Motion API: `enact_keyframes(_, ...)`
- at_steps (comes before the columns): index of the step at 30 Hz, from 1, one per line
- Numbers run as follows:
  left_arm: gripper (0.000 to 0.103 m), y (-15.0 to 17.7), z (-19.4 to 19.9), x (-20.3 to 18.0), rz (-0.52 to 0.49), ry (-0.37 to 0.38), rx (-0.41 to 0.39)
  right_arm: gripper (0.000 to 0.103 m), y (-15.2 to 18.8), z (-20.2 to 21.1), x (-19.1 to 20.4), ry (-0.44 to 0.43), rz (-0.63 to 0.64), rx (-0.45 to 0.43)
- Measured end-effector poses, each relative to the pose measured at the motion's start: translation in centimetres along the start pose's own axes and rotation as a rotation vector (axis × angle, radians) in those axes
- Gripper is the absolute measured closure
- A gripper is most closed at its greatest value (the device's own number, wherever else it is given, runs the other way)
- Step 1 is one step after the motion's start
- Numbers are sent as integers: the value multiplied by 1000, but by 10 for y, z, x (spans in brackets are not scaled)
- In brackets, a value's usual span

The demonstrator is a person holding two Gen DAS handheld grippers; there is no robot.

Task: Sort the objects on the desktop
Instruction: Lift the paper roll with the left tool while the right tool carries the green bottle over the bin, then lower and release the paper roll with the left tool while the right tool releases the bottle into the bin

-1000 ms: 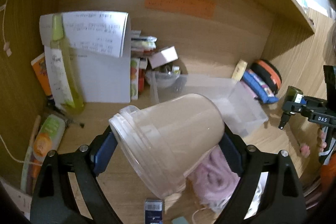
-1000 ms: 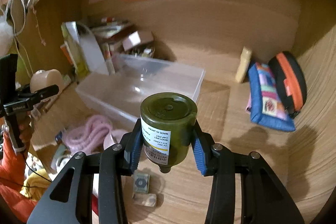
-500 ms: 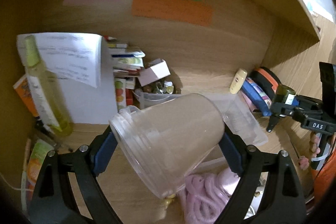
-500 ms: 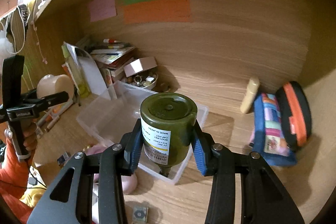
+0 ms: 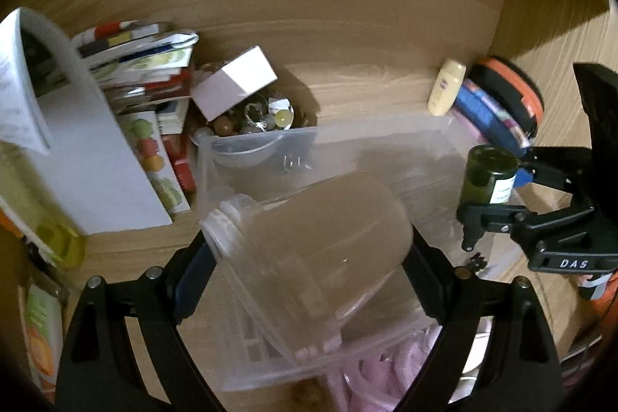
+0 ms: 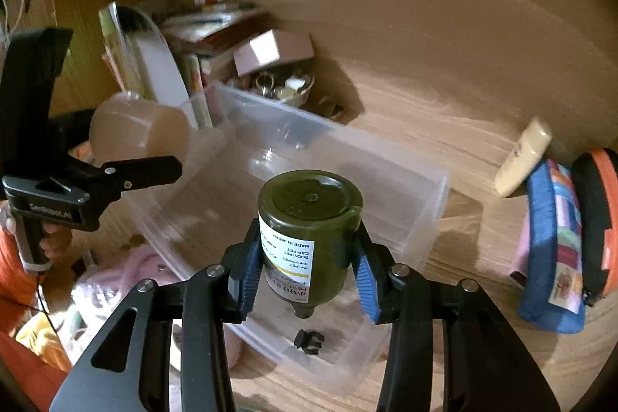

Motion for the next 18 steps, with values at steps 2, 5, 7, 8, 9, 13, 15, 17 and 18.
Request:
enact_keyframes(2,13,-2,-6,-3,-20,-2,14,64,-1,-8,2,3,9,18)
enact_keyframes(5,13,-4,-11,-7,-39,-9,17,64,-3,-16,2,-1,21,35)
enact_keyframes(7,13,-3,-13,-10,-57,-16,16,64,-4,-21,2,1,28,45)
enact_keyframes(8,13,-2,-14,-12,-68,-12,22,64,-4,-24,3,-1,32,52)
enact_keyframes(9,13,0,-16,-14,-80,-8,34,64,-5,-27,3,-2,37,61)
enact_keyframes(13,13,5,-20,-21,-126,-31,51,64,-6,-33,5,10,55,76)
enact_keyframes(15,13,5,-21,-21,-122,-20,55,64,-7,-36,5,17,62,82)
enact_keyframes(17,13,4,-21,-21,-125,-17,56,64,-8,-38,5,20,69,88)
enact_keyframes(18,13,4,-21,-21,-124,-17,57,64,-9,-40,6,22,72,93)
Point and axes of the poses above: each gripper's, at about its wrist camera, not at the fingertips, and z roughly against the way its jaws point, x to its left, y to its underside, the point moved 2 cm from there along -z, roughly the way its jaws point, and after that the axes turned 9 degrees about x, right-handed, at the moved point
